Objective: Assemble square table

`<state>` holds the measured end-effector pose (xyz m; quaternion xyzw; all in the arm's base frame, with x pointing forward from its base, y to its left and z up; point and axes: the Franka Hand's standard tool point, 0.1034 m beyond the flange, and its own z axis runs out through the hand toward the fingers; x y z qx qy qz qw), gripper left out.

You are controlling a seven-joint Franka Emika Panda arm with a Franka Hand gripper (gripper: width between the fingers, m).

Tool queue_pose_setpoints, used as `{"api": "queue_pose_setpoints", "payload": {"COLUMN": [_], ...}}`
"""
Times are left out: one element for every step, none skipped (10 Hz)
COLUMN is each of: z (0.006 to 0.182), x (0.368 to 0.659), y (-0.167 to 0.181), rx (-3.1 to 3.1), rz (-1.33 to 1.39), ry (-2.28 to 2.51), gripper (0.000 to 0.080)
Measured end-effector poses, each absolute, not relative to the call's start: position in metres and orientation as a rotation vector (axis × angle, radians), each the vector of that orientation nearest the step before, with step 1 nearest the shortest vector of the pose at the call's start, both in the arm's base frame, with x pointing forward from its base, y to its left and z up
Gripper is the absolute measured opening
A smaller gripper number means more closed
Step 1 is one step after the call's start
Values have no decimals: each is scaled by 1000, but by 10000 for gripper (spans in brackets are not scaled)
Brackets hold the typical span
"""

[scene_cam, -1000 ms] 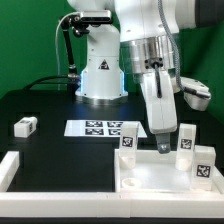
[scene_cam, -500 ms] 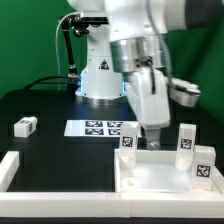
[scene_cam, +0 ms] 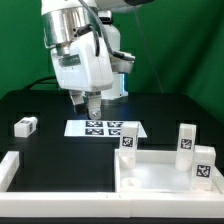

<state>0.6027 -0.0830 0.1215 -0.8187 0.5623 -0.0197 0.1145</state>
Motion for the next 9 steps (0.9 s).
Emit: {"api": "queue_pose_setpoints", "payload": {"z": [121,121,121,119,107,94,80,67,62], "x": [603,603,602,600,579,550,524,500,489], "y": [-82,-83,-83,-86,-96,-110,-129,-152,-163], "rx": [-2458,-2507,-2560,-2610,-2674,-2730,-2808,-2846,-2861], "rz": [-68,-79,-91,-103,-91,-50,-24,-4,4], "ry": [1564,1487,1397,1302,1159,1050,845,720,674], "gripper": [649,649,649,649,649,649,649,649,649]}}
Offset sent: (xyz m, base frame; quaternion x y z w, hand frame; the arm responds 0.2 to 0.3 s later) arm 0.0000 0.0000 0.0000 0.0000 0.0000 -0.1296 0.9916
